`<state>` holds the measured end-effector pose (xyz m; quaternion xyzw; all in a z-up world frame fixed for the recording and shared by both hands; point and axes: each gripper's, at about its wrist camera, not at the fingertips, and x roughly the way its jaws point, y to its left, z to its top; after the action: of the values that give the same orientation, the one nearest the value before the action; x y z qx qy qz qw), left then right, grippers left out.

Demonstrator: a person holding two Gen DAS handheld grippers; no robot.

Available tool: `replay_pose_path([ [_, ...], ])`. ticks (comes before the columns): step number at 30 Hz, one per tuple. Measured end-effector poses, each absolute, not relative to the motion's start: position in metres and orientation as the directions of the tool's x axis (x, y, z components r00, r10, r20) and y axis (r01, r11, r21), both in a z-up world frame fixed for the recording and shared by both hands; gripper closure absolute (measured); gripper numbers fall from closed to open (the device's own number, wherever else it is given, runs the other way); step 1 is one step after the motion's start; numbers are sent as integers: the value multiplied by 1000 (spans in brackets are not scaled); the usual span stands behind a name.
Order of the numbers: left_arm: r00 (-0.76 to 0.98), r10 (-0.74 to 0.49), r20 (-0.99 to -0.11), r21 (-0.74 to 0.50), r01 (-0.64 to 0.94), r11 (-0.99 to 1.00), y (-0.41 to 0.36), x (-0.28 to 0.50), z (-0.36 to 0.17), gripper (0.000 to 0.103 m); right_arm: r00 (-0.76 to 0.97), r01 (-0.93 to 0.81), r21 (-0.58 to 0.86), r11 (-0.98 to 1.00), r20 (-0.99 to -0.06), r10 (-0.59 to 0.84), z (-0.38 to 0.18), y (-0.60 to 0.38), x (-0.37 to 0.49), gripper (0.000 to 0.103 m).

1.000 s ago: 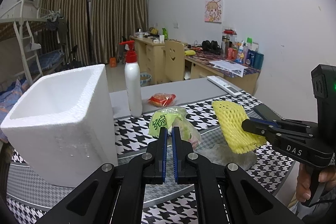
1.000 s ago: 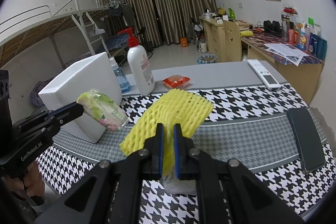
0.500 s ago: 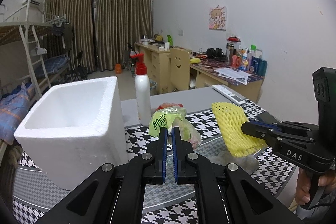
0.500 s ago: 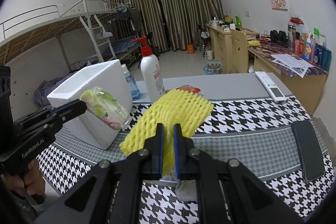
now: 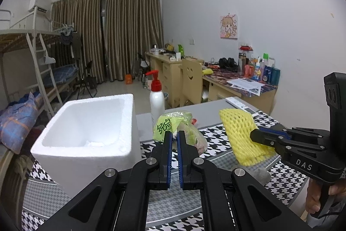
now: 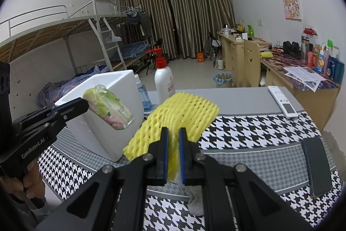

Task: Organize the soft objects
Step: 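Lift and carry the packet over the foam box with the left tool while the right tool carries the sponge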

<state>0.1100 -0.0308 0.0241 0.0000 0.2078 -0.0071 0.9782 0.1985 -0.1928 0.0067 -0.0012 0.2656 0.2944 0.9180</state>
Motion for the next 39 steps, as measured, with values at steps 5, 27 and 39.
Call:
replay_pose_path([
  [5, 920, 1, -391, 4, 1, 1000, -26, 108, 30, 98, 685, -558, 144, 817, -475, 552, 12, -186, 195, 91],
  [27, 941, 47, -334, 11, -46, 999, -4, 107, 51, 98, 678, -608, 130, 783, -428, 598, 29, -159, 189, 91],
  [39, 943, 86, -323, -2, -91, 996, 10, 107, 56, 98, 659, -633, 141, 762, -419, 625, 36, -141, 187, 91],
])
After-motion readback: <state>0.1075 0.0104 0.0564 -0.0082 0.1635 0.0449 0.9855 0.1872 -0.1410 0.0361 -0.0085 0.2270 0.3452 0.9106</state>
